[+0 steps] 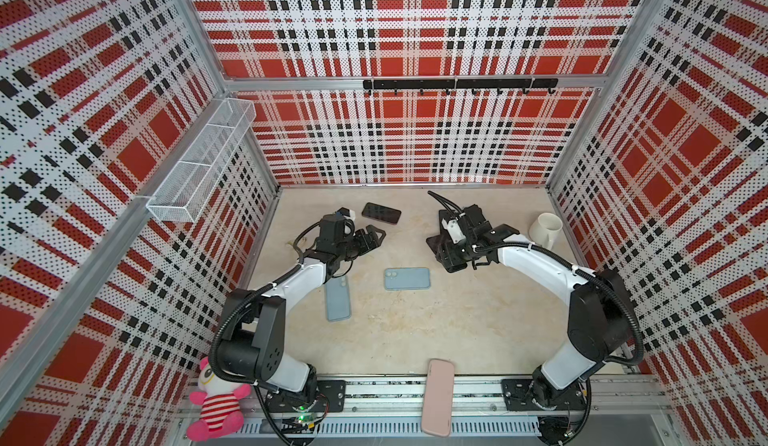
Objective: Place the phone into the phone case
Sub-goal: 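Carry the black phone toward table center with right gripper while left gripper approaches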
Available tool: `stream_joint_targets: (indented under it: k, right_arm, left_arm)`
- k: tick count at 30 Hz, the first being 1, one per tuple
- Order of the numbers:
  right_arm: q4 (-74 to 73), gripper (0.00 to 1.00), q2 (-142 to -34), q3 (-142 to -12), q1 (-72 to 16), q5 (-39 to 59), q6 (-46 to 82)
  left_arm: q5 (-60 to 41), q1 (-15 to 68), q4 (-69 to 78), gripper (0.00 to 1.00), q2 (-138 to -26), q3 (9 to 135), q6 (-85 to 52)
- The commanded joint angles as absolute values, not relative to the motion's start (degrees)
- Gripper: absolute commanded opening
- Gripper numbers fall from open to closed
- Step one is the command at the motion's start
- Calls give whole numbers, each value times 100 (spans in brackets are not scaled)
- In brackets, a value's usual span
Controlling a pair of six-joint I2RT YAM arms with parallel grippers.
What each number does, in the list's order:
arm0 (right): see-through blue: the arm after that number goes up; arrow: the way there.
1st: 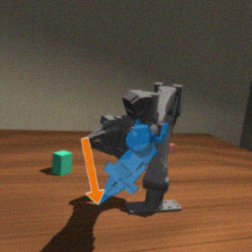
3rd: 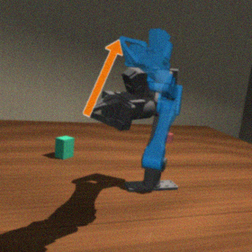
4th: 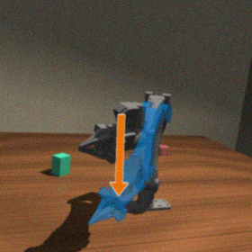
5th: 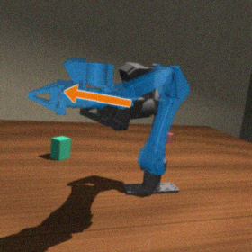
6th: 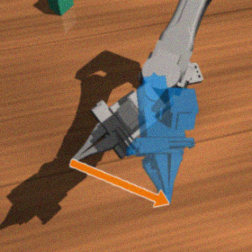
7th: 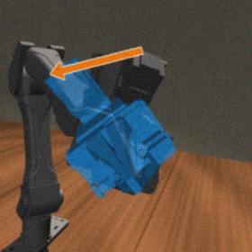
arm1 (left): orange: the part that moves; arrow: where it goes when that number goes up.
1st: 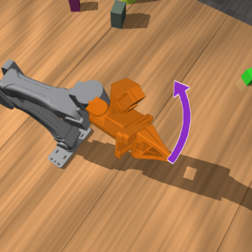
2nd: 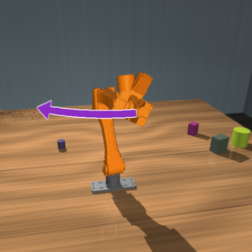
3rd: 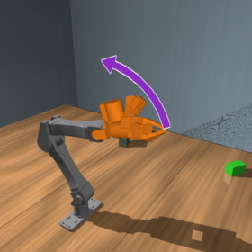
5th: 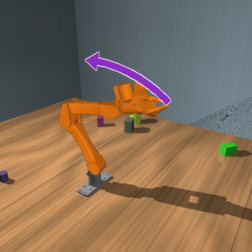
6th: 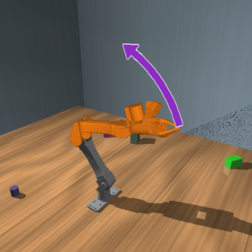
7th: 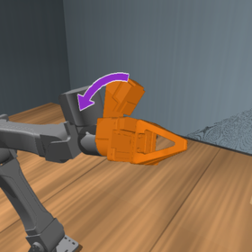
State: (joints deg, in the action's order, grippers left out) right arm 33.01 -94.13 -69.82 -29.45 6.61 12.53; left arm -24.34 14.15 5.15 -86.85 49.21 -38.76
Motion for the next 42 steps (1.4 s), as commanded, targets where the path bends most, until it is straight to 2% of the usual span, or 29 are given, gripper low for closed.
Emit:
stream_joint_targets:
  k: [1,12,17,21,23,30,33,35,39,42]
  right_arm:
    - [2634,52,-9079,-6650,-2918,1034,921]
    - [1661,49,-8706,-6032,-3261,833,2579]
    - [1363,49,-8593,-5853,-3529,695,2856]
    - [1351,50,-8553,-5872,-3663,608,2915]
    - [1280,50,-8509,-5832,-3699,576,2961]
    - [1094,50,-8546,-5734,-3789,455,3073]
    - [966,50,-8525,-5655,-3799,533,3081]
    - [939,55,-8433,-5586,-3797,571,3031]
    - [1377,85,-8036,-5533,-3577,704,2654]
    - [1508,94,-7571,-5341,-2980,1397,2359]
  left_arm:
    - [-2922,1706,1223,89,-8843,4798,-4298]
    - [-2878,2672,3364,78,-9257,4162,-5677]
    - [-2858,3020,3743,74,-9672,4282,-5897]
    - [-2876,3156,3988,68,-9924,4388,-6045]
    - [-2883,3203,4064,61,-9988,4419,-6098]
    - [-2880,3287,4117,17,-10017,4418,-6078]
    - [-2960,3278,4180,10,-10101,4450,-6082]
    - [-3009,3261,4242,6,-10163,4475,-6082]
    - [-3182,3133,4299,0,-10265,4577,-5968]
    - [-3504,2969,4288,0,-10362,4719,-5796]
